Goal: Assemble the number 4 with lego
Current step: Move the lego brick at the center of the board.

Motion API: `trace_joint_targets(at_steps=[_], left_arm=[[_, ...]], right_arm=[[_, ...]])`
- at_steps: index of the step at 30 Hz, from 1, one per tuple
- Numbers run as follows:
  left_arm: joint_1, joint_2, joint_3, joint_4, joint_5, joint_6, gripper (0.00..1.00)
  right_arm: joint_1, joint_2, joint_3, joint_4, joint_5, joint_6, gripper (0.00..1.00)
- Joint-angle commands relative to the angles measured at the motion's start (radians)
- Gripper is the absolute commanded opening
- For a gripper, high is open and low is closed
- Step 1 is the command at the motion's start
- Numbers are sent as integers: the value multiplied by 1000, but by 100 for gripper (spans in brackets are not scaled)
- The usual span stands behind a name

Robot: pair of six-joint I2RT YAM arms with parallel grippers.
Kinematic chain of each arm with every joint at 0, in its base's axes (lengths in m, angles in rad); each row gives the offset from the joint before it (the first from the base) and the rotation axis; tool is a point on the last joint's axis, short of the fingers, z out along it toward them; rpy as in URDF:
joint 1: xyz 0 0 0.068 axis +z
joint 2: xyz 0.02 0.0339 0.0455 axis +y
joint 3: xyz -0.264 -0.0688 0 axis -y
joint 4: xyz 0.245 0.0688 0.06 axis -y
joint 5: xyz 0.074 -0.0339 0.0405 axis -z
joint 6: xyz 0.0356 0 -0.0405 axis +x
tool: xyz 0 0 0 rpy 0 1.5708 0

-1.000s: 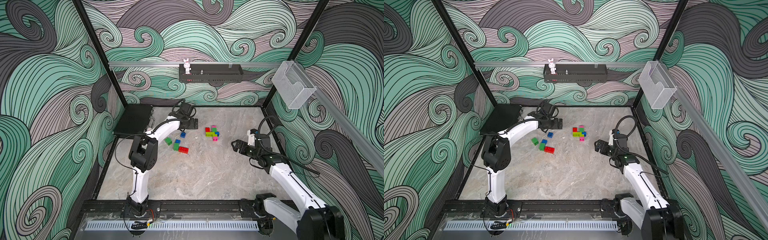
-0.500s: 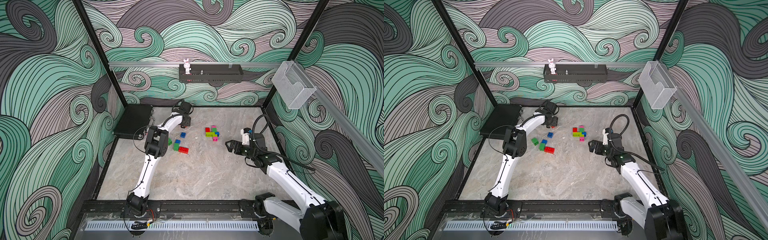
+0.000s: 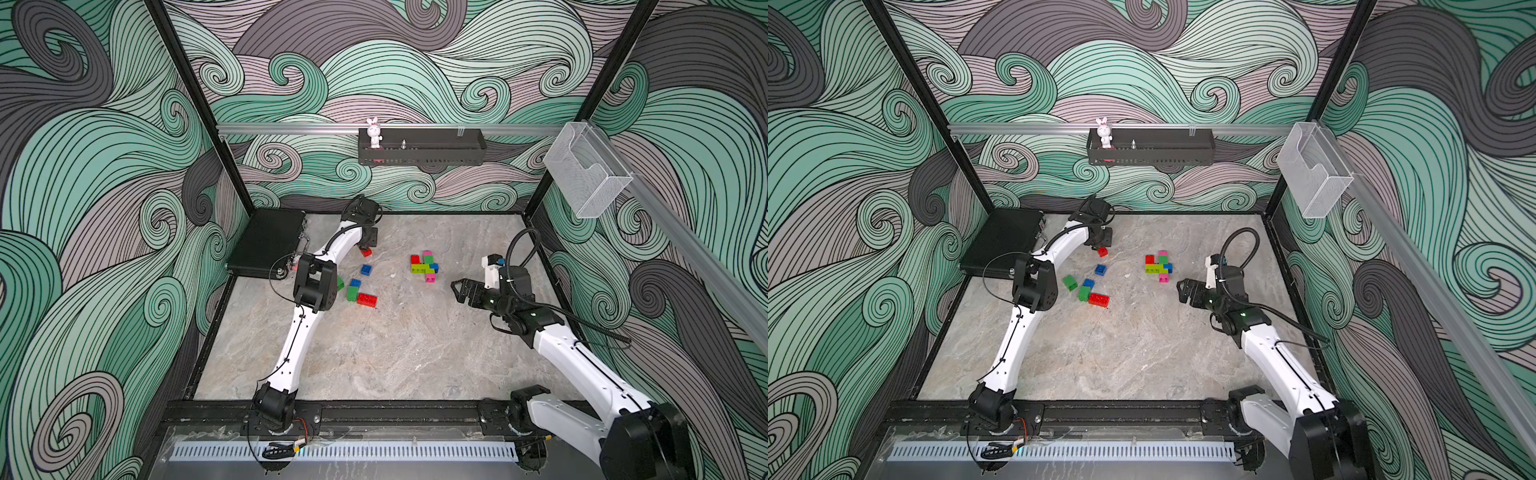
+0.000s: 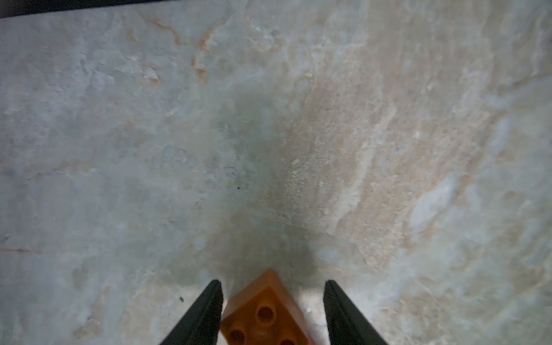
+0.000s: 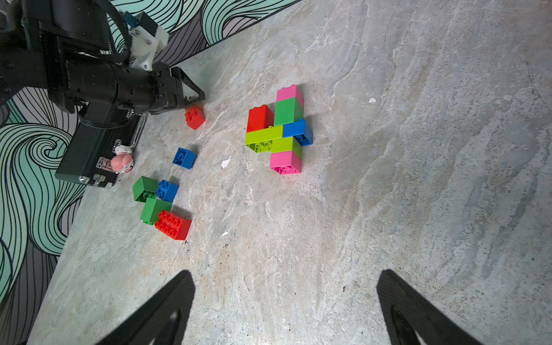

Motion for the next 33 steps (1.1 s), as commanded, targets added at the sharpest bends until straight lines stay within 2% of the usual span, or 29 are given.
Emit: trace_joint_targets(at_steps=[1, 10, 15, 19, 24, 33], left_arm=[[8, 27, 33, -39, 15, 10, 48], [9, 32, 15, -67, 17, 17, 29], [7, -30, -92, -47, 72, 29, 25], [3, -131, -265, -34, 127, -19, 23], [-26, -296, -578, 114, 192, -40, 21], [-136, -539, -1031, 261, 260, -152, 18]], right_arm=[[5, 3, 13, 22, 4, -14, 96], [7, -3, 7, 27, -7, -13, 95], [10, -6, 8, 27, -12, -13, 95], [13, -6, 8, 29, -15, -17, 95], [14, 4, 8, 37, -25, -23, 95], [33, 35, 7, 61, -38, -21, 95]])
